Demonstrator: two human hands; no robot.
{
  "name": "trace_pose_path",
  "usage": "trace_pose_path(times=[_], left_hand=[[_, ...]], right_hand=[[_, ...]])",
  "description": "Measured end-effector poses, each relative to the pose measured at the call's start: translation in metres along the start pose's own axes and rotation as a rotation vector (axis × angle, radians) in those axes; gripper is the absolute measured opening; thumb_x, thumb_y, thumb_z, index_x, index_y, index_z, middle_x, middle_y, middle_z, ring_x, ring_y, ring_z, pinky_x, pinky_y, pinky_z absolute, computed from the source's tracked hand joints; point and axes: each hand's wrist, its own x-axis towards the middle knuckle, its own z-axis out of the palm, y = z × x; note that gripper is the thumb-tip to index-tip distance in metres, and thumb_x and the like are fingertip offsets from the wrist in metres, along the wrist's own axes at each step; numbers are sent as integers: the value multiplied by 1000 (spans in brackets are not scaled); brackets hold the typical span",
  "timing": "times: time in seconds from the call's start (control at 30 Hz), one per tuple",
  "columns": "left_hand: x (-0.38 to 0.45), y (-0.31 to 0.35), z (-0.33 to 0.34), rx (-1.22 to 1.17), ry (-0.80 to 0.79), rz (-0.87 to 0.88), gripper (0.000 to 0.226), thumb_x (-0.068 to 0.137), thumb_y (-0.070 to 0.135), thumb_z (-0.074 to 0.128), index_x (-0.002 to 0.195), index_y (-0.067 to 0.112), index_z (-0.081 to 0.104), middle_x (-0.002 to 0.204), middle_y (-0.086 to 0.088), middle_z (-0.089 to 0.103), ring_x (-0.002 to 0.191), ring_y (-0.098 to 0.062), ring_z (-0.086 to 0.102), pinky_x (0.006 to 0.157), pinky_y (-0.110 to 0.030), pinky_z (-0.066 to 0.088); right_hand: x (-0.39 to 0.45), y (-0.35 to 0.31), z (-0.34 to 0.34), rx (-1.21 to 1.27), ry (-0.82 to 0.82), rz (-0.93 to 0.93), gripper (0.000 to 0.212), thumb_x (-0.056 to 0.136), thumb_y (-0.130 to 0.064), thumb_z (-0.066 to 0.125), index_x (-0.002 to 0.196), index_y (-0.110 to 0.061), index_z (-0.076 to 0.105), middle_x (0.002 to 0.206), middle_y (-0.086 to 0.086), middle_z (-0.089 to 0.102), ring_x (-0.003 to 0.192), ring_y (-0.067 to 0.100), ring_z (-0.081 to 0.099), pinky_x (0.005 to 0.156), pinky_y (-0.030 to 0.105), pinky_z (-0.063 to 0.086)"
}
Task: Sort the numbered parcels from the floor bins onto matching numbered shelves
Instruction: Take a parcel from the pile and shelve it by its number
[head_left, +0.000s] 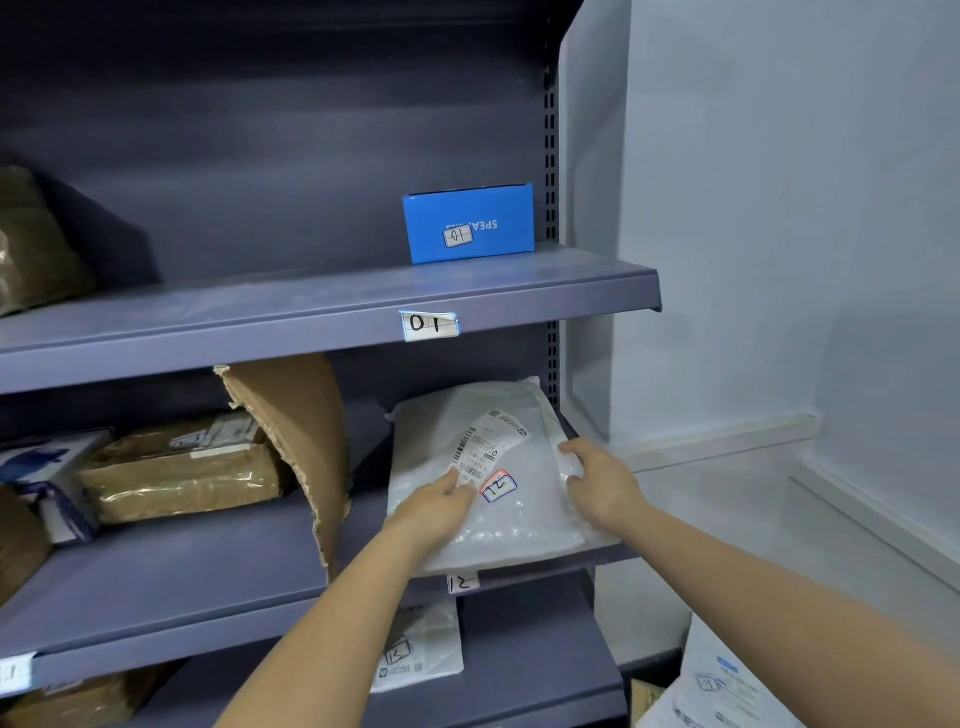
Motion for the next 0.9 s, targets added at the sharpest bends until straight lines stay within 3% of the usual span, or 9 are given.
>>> trace_pose_path(times=[0.1, 0.27, 0.37, 0.47, 0.6, 0.73, 0.9], left_hand=[[5, 1, -4, 74, 18, -33, 53, 97, 56, 25, 150, 46, 21, 159, 5, 24, 145, -33, 21, 118, -46, 12], [7, -12, -14, 114, -2, -83, 57, 95, 59, 24, 149, 43, 25, 158, 1, 26, 143, -34, 25, 118, -44, 19], [3, -8, -19, 102, -48, -59, 55, 100, 52, 23, 151, 31, 28, 159, 1, 26, 145, -29, 24, 119, -38, 17], [-19, 11, -28, 114, -43, -32, 51, 105, 39, 22, 149, 17, 35, 156, -4, 32, 141, -25, 31, 112, -29, 24], [-51, 35, -36, 156, -15, 32, 50, 106, 32, 21, 145, 5, 37, 152, -16, 35, 136, -29, 36, 104, -28, 30], [-83, 58, -29, 159, 60, 140, 51, 102, 40, 28, 136, 8, 50, 142, -12, 47, 113, -27, 47, 93, -29, 35], [-121, 97, 2, 156, 32, 293, 58, 101, 44, 33, 149, 12, 34, 156, -6, 31, 142, -26, 30, 111, -37, 26]], right_hand=[[6, -4, 3, -40, -8, -23, 52, 91, -4, 44, 139, -23, 47, 131, 7, 58, 116, 27, 55, 90, 31, 46], [13, -6, 2, -156, -74, -29, 51, 92, -13, 42, 141, -28, 40, 132, 10, 53, 115, 30, 55, 84, 32, 45], [12, -5, -7, -177, -145, -14, 51, 95, -18, 41, 144, -30, 37, 140, 11, 46, 120, 30, 52, 94, 34, 45], [5, -11, -22, -175, -218, -28, 52, 98, -21, 42, 149, -26, 32, 149, 12, 37, 132, 30, 42, 107, 34, 36], [-22, -22, -48, -166, -208, -97, 52, 99, -22, 45, 150, -20, 33, 150, 11, 39, 134, 29, 41, 107, 32, 34], [-65, -14, -82, -151, -157, -134, 53, 99, -23, 47, 150, -16, 33, 152, 11, 35, 137, 28, 36, 108, 32, 30], [-116, 24, -119, -216, -82, -133, 51, 98, -28, 49, 147, -21, 36, 147, 11, 41, 130, 28, 44, 104, 34, 35]])
